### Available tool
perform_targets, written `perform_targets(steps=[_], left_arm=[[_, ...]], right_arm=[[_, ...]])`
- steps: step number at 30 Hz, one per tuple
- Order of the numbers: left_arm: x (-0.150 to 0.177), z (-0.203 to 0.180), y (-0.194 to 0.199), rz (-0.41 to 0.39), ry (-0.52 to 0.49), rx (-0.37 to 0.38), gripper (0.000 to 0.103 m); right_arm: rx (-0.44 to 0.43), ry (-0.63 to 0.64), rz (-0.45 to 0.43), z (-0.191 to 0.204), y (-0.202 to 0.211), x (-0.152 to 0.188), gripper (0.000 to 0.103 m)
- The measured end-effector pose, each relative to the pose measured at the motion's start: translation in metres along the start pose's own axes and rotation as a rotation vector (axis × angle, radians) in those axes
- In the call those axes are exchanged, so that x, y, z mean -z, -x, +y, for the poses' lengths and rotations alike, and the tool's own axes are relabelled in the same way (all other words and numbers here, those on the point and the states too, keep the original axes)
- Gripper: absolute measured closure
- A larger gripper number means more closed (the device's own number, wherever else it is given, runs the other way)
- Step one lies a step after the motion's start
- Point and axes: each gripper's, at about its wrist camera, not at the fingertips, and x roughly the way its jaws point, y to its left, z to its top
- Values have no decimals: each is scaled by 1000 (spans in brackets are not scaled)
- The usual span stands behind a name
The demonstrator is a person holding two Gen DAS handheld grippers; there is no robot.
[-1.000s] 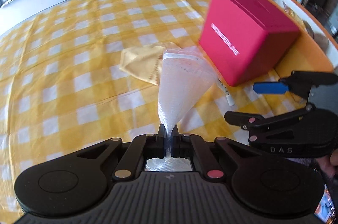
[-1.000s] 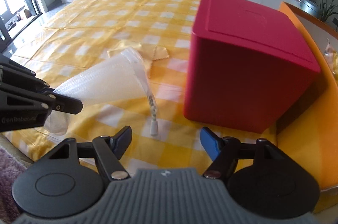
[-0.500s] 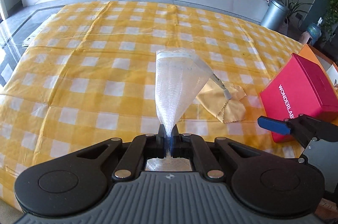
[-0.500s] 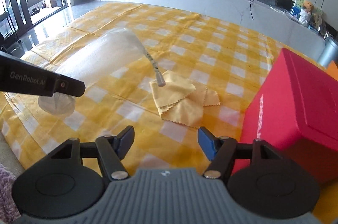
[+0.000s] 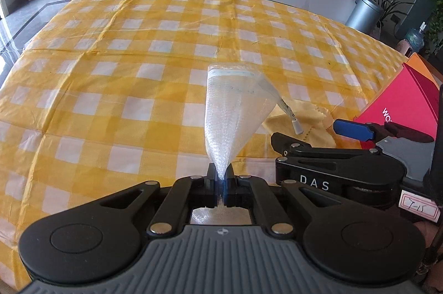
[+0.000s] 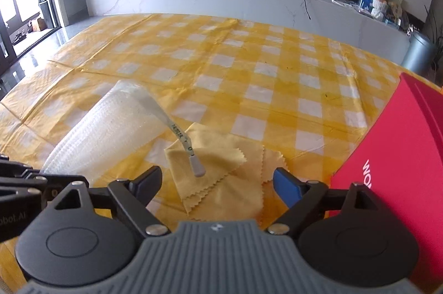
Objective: Organize soft objects
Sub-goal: 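Grasp the yellow cloth with the right tool while the left tool holds the bag, then carry bag and cloth over the orange box and open both tools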
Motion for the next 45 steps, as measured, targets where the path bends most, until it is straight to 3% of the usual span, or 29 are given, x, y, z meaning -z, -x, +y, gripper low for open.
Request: perform_targets(steps=[4, 7, 10, 12, 14, 21, 31, 38, 45], left_arm=[[0, -1, -8, 14, -2, 0, 99], [1, -2, -11, 22, -6, -2, 99], [2, -5, -11, 21, -19, -7, 99], [3, -6, -11, 21, -24, -10, 99], [3, -7, -11, 21, -28, -13, 98], [1, -7, 2, 1, -11, -37, 98], [10, -9, 49, -45, 71, -43, 98], [25, -35, 87, -73, 47, -6, 98], [40, -77, 123, -113, -18, 39, 98]], right_arm=[[-12, -31, 16, -7, -9, 2, 19], [0, -7, 2, -5, -9, 4, 26], [-13, 15, -19, -5, -7, 4, 49], [-12, 43, -27, -3, -6, 3, 79], [-24, 74, -28, 0, -5, 2, 94], [-39, 110, -46, 1, 10, -1, 95], [-119, 110, -39, -2, 75, 1, 95], [-148, 89, -53, -23, 140, 21, 95], [-125, 25, -105, -54, 205, 45, 95]])
